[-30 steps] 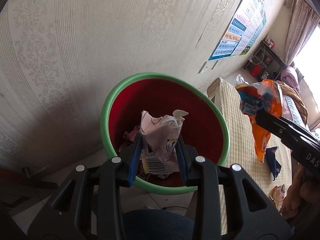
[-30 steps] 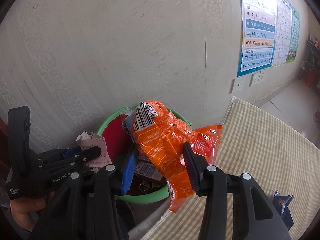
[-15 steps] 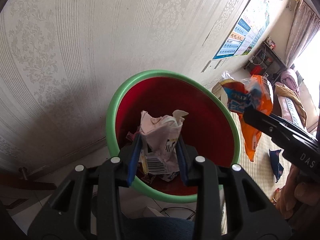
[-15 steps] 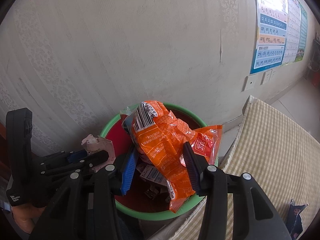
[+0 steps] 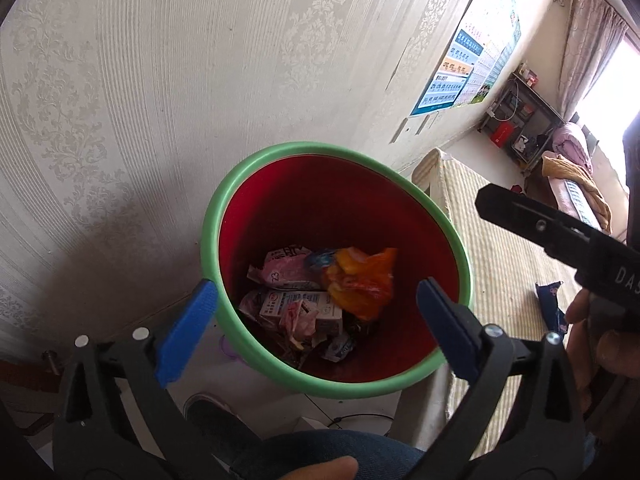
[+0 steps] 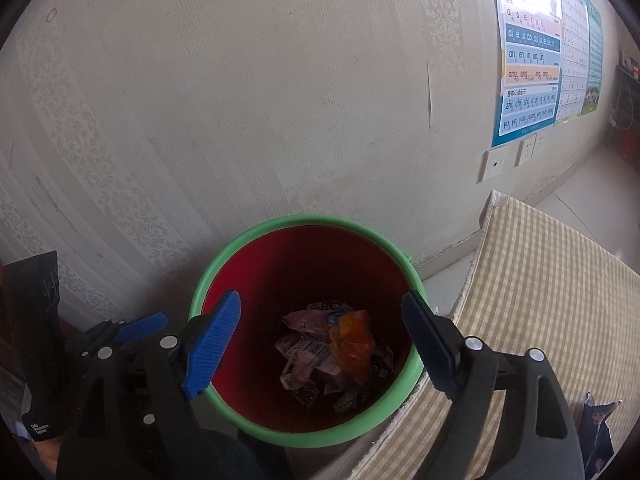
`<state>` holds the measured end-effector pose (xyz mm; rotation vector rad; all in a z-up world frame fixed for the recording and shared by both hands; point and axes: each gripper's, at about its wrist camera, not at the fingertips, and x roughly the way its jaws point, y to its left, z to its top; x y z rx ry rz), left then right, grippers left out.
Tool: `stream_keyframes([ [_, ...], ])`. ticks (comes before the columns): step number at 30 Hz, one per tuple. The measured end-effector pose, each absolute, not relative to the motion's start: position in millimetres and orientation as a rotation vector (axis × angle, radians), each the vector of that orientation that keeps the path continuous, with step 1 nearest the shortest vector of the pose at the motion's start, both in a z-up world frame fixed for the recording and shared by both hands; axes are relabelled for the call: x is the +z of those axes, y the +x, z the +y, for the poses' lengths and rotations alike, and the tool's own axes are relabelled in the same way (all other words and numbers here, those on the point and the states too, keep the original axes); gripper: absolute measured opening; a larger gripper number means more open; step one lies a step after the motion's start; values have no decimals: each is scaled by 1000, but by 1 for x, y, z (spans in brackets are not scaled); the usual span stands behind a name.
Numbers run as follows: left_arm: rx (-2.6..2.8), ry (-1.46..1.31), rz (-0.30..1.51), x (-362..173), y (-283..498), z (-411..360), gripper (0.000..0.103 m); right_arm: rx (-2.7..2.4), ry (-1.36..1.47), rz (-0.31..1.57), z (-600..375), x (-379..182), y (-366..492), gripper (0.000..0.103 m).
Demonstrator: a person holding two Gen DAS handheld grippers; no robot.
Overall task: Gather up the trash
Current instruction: 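Move both open tools back over the remaining wrappers on the table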
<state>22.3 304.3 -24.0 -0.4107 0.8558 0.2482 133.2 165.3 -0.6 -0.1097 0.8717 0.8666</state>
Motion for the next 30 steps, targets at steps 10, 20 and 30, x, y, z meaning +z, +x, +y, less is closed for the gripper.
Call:
stream_keyframes([
  [10,256,-386,863,-9,13,289,97,809,-94,852,132,11,124,96],
  [20,194,-339,864,11,20,234,97,725,-43,846,57,22,121,96],
  [30,61,-307,878,21,33,152,97,597,-8,840,-47,24,117,96],
])
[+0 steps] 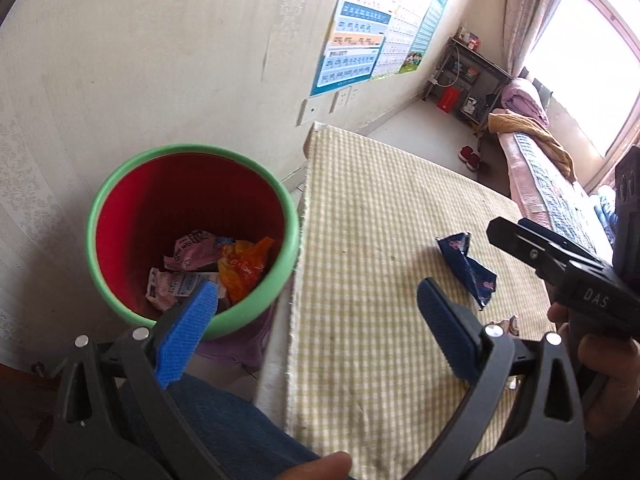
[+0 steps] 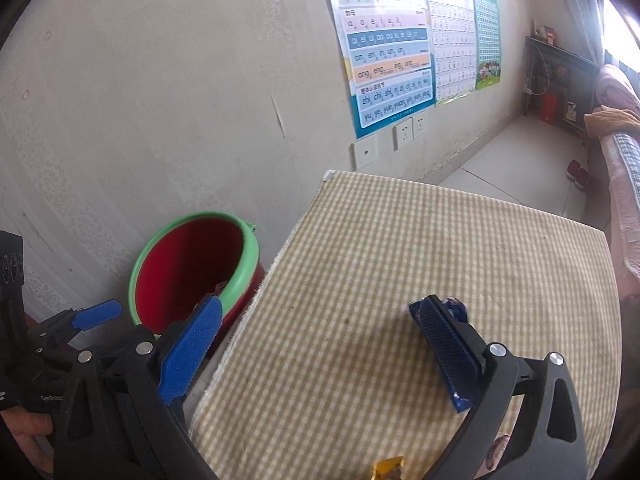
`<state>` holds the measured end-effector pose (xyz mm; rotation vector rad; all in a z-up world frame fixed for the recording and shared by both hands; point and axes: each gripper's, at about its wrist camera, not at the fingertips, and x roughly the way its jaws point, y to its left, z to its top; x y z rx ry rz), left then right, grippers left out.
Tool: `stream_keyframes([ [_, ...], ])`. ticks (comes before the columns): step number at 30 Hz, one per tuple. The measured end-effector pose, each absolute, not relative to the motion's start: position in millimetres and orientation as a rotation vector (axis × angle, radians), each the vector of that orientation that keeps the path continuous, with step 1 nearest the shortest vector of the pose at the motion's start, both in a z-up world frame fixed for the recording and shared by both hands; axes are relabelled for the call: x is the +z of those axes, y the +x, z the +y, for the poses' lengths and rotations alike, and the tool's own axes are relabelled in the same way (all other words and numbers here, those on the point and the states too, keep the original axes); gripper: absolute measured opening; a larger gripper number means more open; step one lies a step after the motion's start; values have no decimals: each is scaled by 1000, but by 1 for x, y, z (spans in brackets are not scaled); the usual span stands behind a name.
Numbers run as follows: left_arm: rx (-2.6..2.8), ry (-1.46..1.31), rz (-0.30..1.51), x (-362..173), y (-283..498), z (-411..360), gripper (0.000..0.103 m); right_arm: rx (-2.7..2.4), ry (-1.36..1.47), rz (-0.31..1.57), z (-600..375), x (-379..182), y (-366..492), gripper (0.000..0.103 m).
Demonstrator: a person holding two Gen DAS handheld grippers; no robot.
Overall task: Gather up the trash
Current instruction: 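Move both open tools back over the remaining wrappers on the table, then grasp the yellow chocolate wrapper with the left tool while the right tool grasps the pink paper tube wrapper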
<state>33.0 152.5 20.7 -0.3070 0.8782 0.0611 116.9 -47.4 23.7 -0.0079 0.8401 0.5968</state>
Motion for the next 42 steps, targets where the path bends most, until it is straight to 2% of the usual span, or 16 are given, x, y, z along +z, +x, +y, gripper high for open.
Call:
stream_keyframes([
  [14,-101,-276,971,7,43,57,97,420,4,918,-178,4,87,96],
  [28,-227,-296,1182,-42,45,1,97,372,-9,1058,-205,-31,79,96],
  [33,-274,-287,1254,-60,51,-18,84,361,16,1060,-207,-32,83,96],
  [35,-272,-288,1280,-68,54,-23,74,359,20,1059,-208,-32,84,96],
  [42,-289,-286,1331,-81,65,-38,47,363,14,1069,-206,-35,83,96],
])
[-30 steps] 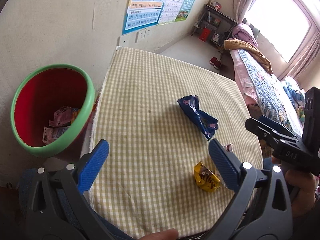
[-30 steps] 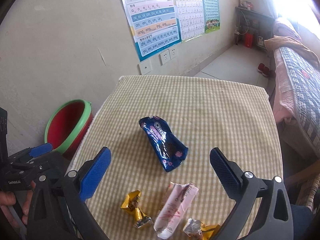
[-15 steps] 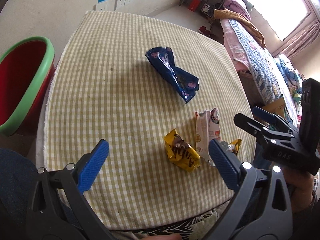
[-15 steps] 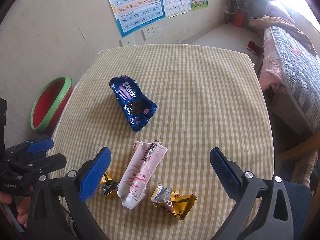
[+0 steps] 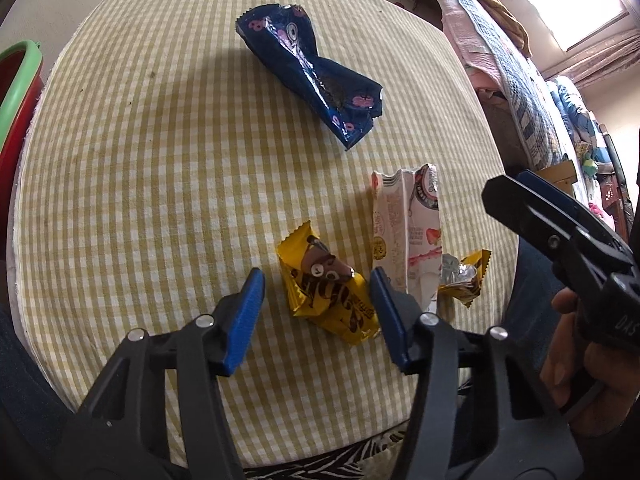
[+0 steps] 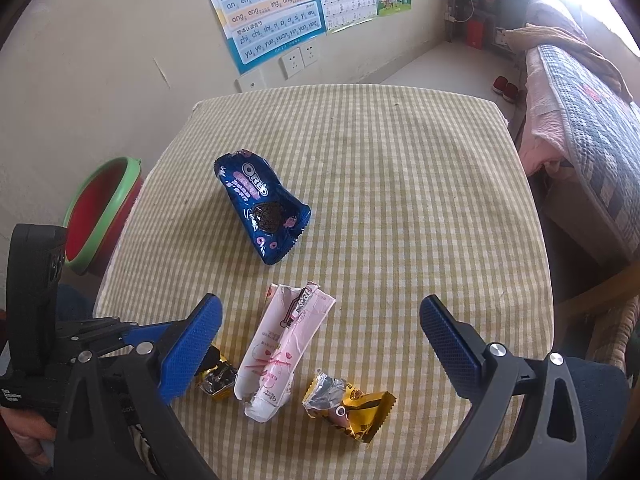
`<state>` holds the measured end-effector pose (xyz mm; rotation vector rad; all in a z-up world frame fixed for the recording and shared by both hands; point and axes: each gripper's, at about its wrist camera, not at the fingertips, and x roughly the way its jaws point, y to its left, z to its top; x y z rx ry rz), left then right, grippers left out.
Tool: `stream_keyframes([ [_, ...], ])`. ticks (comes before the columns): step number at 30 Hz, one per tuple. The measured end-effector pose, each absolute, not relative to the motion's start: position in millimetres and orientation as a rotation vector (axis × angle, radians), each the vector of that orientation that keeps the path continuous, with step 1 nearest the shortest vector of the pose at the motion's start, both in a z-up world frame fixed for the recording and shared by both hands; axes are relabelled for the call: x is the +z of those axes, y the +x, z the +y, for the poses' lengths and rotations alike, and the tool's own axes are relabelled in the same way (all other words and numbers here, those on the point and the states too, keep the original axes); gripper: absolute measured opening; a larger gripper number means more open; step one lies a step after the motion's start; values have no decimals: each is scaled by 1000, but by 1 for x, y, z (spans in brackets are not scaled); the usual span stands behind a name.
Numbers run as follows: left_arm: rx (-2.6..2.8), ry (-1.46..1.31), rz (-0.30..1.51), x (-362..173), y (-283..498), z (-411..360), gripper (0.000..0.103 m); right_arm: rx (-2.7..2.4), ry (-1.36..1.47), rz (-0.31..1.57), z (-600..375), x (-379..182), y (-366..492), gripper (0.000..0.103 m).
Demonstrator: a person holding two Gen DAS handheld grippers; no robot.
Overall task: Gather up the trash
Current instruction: 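Grasp the yellow chocolate wrapper with the left tool while the right tool grasps the pink paper tube wrapper, then lift and carry the yellow wrapper and pink tube wrapper over the bin with both tools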
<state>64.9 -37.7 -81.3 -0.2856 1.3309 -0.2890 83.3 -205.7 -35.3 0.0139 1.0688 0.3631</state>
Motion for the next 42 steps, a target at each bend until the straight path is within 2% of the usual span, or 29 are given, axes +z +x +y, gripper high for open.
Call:
stream_keyframes([
  [1,-299,-287,1333,-82,65,-40,41,363,15,1072,-205,-36,83,96],
  [3,-311,-281,1328,-82,64,-42,38,366,15,1078,-204,-38,84,96],
  [12,-243,-258,1282,-68,59,-21,35,399,0,1112,-189,-52,80,95],
  [16,-197,-224,1246,-57,59,-7,35,407,-1,1141,-183,-61,83,90],
  [21,-168,-223,1230,-52,59,8,35,406,-8,1188,-177,-75,90,78],
  [23,-164,-231,1230,-52,58,12,35,409,-8,1213,-173,-81,93,67],
  [25,-164,-239,1231,-53,58,14,35,412,-17,1233,-169,-86,94,61],
  [26,-164,-242,1230,-53,58,13,35,418,-18,1245,-169,-88,95,53],
  [29,-164,-248,1224,-53,56,15,35,443,-12,1266,-162,-92,95,44],
  [31,-163,-245,1217,-51,55,15,35,455,-17,1257,-160,-90,94,33],
  [42,-143,-260,1162,-34,53,29,35,458,-17,1170,-157,-62,92,31],
])
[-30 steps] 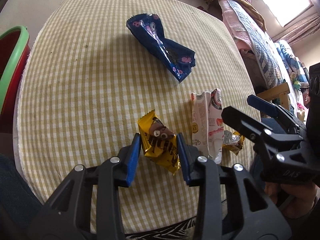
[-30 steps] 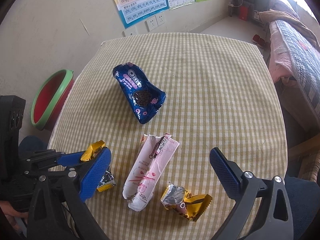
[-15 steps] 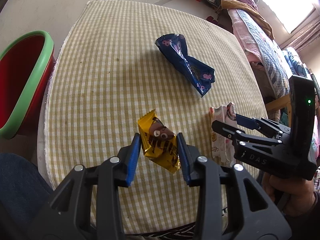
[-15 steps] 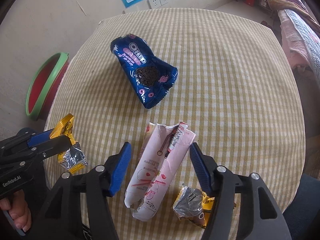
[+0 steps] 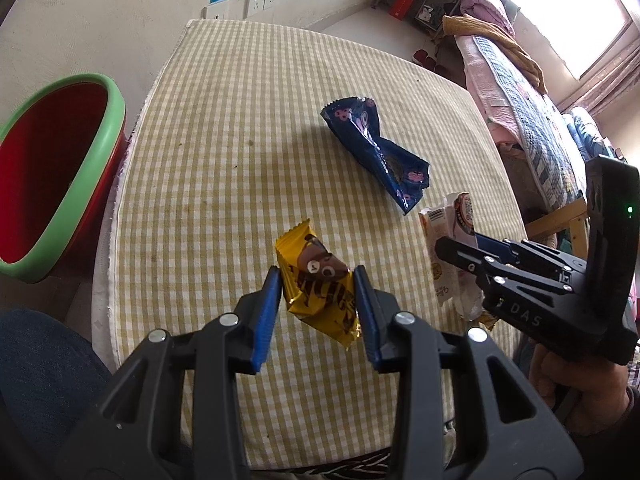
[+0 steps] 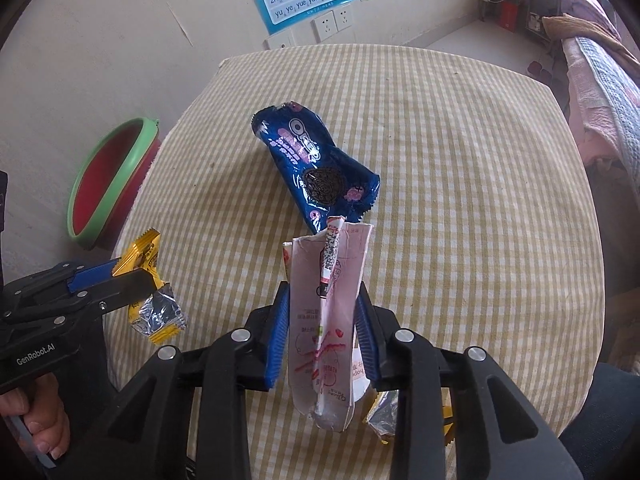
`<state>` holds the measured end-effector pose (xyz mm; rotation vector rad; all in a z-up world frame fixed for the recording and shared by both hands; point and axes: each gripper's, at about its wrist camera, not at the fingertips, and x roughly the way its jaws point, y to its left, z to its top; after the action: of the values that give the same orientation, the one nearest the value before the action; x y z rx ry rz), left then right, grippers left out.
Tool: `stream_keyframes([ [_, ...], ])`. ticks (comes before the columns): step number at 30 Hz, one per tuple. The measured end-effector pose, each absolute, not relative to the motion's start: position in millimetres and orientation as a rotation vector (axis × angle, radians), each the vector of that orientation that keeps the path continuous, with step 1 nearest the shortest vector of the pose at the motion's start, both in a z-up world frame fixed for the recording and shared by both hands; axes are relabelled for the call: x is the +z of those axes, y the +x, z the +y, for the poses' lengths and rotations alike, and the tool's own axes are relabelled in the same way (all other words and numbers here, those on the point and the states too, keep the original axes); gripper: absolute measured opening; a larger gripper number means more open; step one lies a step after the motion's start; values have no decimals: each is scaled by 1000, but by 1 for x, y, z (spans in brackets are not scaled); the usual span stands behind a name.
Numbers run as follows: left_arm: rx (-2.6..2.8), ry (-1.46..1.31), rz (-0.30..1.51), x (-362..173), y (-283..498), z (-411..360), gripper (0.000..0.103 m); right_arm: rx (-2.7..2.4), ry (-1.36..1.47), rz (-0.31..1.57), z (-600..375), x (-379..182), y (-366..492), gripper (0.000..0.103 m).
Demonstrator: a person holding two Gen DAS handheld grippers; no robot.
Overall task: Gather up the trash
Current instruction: 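Lift and carry the yellow wrapper and pink tube wrapper over the bin with both tools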
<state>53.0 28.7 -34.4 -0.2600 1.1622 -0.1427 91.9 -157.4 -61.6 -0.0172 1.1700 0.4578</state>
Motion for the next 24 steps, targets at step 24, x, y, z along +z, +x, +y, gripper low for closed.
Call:
stream_keyframes([
  [24,40,-334,1006,7,55,132,35,609,-78,1008,-52,3,105,31],
])
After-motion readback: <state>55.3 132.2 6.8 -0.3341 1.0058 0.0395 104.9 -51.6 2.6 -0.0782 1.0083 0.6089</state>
